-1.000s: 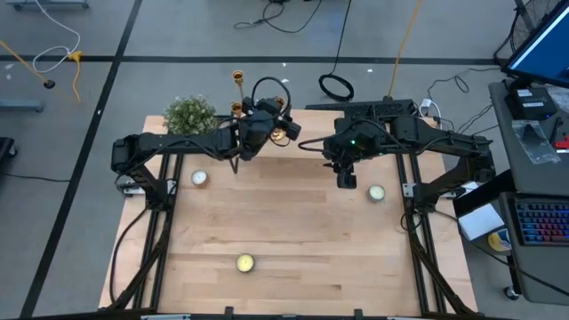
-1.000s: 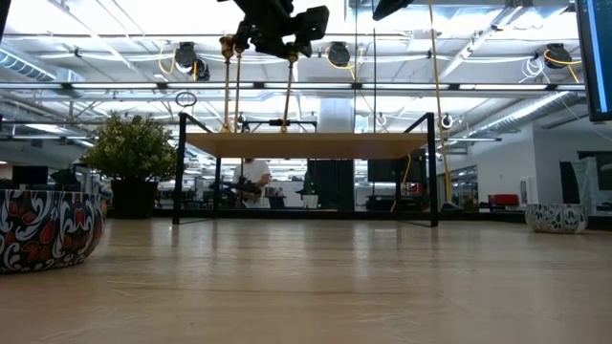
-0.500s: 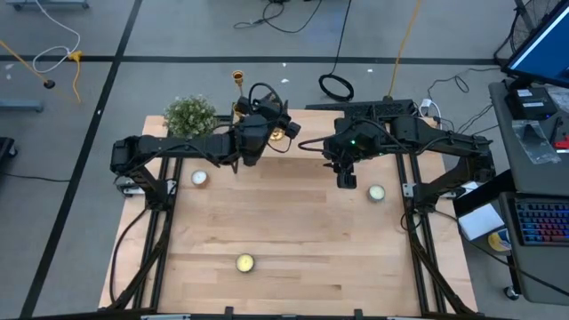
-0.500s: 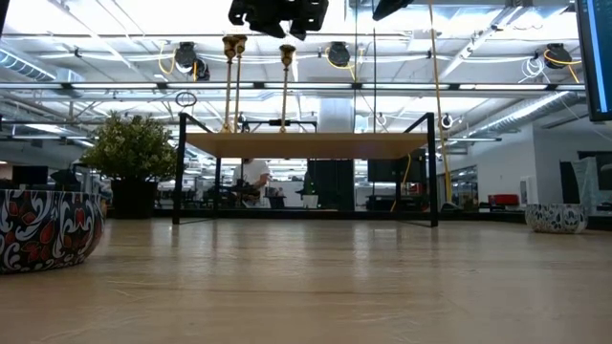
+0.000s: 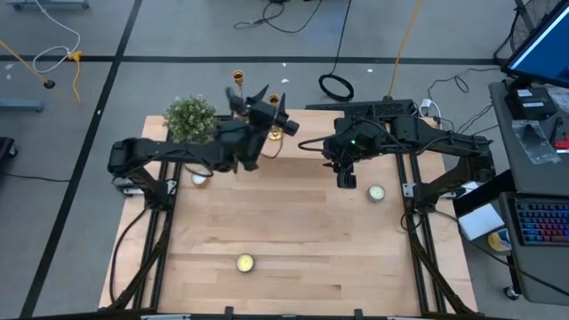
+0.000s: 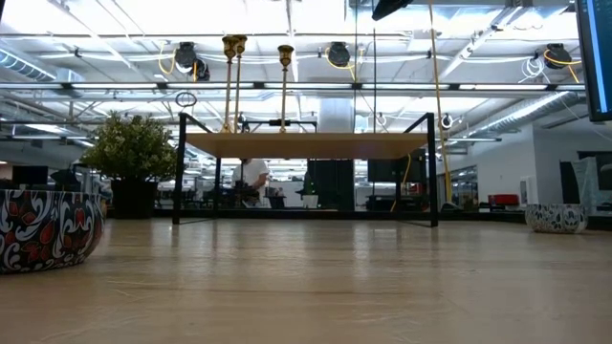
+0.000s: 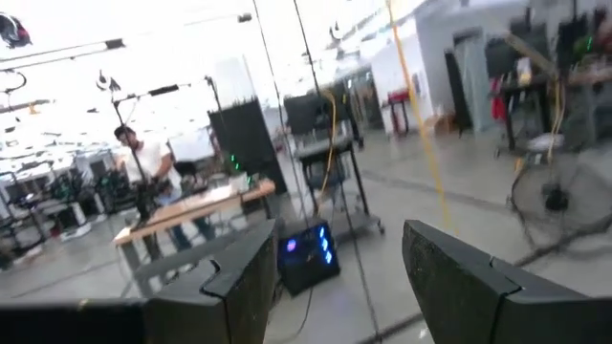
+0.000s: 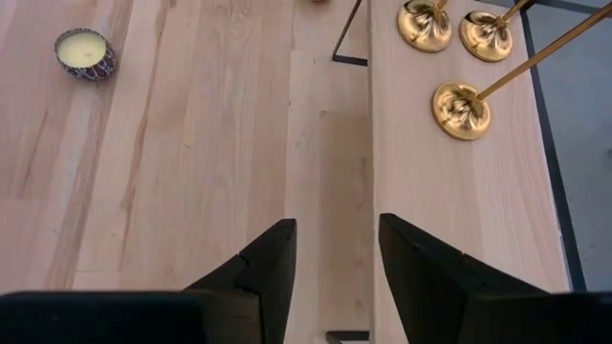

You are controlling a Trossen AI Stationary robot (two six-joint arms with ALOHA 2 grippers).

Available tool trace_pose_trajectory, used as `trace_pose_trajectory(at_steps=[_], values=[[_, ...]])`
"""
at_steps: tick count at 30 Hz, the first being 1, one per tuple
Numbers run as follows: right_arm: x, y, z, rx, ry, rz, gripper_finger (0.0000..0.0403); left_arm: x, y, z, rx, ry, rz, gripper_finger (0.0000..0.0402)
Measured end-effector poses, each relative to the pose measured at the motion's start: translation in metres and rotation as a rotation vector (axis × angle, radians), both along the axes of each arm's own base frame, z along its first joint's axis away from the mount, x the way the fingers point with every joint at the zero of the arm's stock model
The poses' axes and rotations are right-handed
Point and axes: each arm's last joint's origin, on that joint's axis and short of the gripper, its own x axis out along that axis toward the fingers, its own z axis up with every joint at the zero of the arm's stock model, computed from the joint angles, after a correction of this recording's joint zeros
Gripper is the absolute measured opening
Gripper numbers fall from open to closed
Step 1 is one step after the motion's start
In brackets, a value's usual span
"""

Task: Pick & Place candle stick holders
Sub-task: Put the gold candle holder on the shelf

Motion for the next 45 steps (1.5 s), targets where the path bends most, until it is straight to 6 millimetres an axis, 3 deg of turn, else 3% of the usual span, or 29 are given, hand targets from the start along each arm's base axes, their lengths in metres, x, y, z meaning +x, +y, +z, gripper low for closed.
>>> trace_pose_trajectory(at_steps=[8,15,19,26,34,40,45], values=[[0.004,-0.011,0.000,-0.030,-0.017,-0.006,0.0137,-0.041,-0.043,0.041,-0.016,-0.052,-0.014,0.0225],[0.019,-0.029,0.002,-0.108,-0.193,0.000,0.0089,-0.090,-0.074,0.065,-0.168,-0.045,0.081,0.0209],[0.029,-0.038,-0.011,-0.103,-0.275,0.057,0.0060,-0.107,-0.089,0.066,-0.214,-0.035,0.082,0.0154],[0.044,-0.058,-0.047,-0.175,-0.391,0.038,0.0038,-0.122,-0.106,0.059,-0.229,-0.062,-0.007,0.0017],[0.045,-0.077,-0.049,-0.229,-0.522,-0.022,0.0082,-0.144,-0.104,0.031,-0.288,-0.201,-0.049,0.0004],[0.047,-0.089,-0.041,-0.260,-0.625,-0.057,0.0146,-0.160,-0.093,0.009,-0.414,-0.245,-0.118,0.0003],[0.059,-0.101,-0.047,-0.225,-0.696,-0.112,0.0198,-0.164,-0.083,-0.002,-0.533,-0.213,-0.123,0.0002]])
